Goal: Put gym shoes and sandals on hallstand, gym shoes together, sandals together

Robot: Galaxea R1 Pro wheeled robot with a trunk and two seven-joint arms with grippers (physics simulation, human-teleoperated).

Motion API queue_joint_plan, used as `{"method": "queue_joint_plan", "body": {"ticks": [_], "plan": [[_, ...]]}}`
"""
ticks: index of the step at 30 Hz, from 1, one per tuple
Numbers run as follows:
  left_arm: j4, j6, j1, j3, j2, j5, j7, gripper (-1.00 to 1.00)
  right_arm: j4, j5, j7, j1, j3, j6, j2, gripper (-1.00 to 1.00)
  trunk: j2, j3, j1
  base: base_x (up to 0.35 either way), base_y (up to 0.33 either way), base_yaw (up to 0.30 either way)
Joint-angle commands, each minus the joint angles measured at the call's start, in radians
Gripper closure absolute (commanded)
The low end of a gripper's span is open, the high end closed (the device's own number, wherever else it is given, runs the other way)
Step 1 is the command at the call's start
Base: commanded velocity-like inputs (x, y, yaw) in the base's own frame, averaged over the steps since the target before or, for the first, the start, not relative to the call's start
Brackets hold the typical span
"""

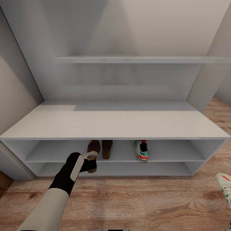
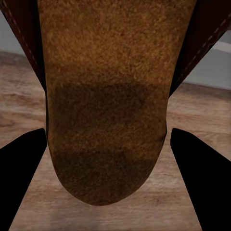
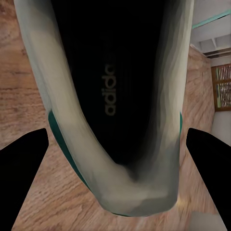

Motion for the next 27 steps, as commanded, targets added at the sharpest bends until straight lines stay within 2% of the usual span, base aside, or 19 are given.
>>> {"method": "queue_joint_plan", "body": {"ticks": [1, 10, 27], "plan": [[0.000, 0.003, 0.000, 0.002, -0.001, 0.011, 0.009, 1.00, 0.005, 0.002, -0.002, -0.002, 0.003, -0.006, 0.000, 1.00, 0.000, -0.001, 0.000, 0.000, 0.000, 0.000], [0.043, 0.003, -0.001, 0.002, -0.001, 0.011, 0.009, 1.00, 0.005, 0.002, -0.002, -0.002, 0.003, -0.006, 0.000, 1.00, 0.000, -0.001, 0.000, 0.000, 0.000, 0.000], [0.042, 0.003, -0.001, 0.000, -0.001, 0.011, 0.009, 1.00, 0.005, 0.002, -0.002, -0.002, 0.003, -0.006, 0.000, 1.00, 0.000, -0.001, 0.000, 0.000, 0.000, 0.000]]}}
